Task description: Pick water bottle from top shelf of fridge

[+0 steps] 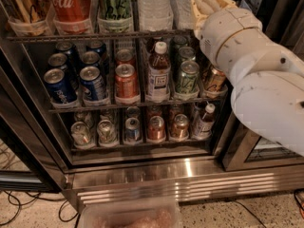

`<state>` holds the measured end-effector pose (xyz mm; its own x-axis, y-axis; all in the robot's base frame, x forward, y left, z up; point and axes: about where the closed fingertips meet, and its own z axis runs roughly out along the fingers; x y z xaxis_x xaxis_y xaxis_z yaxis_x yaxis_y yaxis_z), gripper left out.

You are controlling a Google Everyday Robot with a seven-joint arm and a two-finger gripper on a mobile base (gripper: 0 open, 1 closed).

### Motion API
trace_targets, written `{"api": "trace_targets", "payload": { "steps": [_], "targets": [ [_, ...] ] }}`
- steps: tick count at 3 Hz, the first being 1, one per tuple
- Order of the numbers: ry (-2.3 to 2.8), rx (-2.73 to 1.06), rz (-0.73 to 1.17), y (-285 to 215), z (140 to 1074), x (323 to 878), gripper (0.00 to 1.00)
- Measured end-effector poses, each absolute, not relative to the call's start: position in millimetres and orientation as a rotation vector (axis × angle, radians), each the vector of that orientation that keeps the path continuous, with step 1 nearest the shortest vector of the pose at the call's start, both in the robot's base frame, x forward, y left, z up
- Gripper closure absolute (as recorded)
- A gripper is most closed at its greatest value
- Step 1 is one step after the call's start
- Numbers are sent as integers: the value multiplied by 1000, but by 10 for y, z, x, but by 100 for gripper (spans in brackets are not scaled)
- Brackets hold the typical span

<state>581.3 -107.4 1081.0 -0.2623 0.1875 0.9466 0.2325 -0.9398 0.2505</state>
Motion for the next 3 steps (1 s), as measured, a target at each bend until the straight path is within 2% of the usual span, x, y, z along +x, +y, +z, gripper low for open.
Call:
{"api": "trace_targets", "payload": {
  "steps": [1, 2, 3],
  "targets": [
    [-538, -1890, -2414, -1074, 10810, 5813, 100],
    [-539, -1890, -2422, -1073, 10826, 5815, 85],
    [-542, -1896, -2433, -1089, 10851, 5809, 62]
  ]
}}
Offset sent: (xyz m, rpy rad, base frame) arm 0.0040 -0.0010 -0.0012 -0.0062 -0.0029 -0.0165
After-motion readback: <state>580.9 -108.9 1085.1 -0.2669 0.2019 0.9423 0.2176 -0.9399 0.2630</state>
